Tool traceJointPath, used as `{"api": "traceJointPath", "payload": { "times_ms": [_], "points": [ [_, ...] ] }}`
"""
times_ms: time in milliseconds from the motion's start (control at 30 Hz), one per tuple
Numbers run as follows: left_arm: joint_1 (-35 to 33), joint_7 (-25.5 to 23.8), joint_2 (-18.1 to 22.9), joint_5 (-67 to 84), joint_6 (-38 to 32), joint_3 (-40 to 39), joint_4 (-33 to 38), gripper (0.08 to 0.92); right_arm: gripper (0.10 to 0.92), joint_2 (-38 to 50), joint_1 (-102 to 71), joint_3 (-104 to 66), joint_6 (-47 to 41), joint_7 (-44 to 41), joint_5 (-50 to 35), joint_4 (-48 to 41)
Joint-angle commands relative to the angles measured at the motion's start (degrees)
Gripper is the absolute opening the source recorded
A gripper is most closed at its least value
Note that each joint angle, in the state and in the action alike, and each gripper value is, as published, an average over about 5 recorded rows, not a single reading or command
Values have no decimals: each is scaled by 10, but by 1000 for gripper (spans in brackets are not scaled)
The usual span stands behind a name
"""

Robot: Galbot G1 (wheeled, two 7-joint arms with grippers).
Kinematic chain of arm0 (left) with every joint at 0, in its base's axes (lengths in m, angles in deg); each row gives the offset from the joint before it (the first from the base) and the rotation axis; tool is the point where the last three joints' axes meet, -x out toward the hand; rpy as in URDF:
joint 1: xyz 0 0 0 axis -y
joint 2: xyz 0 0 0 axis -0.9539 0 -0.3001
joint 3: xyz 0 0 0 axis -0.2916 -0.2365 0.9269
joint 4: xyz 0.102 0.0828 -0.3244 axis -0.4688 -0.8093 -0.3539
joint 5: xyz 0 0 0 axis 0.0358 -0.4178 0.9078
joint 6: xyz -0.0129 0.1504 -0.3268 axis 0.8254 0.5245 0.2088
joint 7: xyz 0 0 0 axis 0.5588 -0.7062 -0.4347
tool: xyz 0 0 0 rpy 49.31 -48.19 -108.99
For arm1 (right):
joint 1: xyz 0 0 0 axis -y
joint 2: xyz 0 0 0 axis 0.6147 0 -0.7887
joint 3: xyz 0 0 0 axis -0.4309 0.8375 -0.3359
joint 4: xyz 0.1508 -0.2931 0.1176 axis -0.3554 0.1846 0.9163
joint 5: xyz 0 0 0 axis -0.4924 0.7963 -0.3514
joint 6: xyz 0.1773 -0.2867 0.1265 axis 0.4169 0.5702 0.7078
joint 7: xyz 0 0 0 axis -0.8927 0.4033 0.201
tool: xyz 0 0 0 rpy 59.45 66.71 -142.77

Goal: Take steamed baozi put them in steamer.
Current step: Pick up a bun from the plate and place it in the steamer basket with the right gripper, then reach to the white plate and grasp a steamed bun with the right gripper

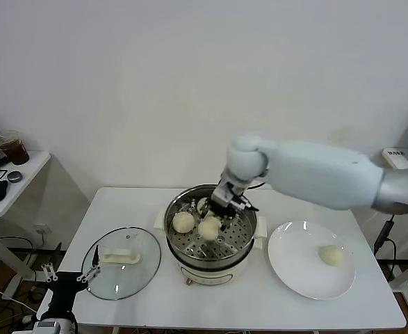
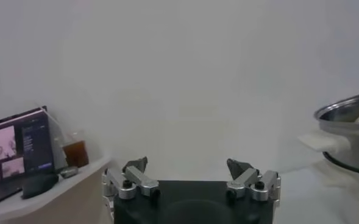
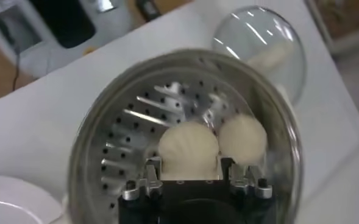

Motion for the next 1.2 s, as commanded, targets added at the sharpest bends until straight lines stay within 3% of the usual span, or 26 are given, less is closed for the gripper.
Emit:
{"api": "traceJointPath", "payload": {
  "times_ms": [33,300,633,733,967,1200],
  "points": [
    [0,0,0,0,0,2,0,823,570,-69,-14,35,97,9,65,-25],
    [1,0,0,0,0,4,-2,823,577,-65,-26,35,147,10,105,-40],
    [3,1,3,0,-1,2,-4,823,587,-62,-27,36,151,8,94,-29],
    [3,1,3,1,-1,3,-5,823,623,-56,-25,38,150,9,85,-25],
    [4,0,3,1,-1,2,-4,823,797,-38,-11,24,137,18,71,-21],
    [8,0,1,4,-1,2,-5,823,822,35,36,-3,33,15,50,2]
  ]
}}
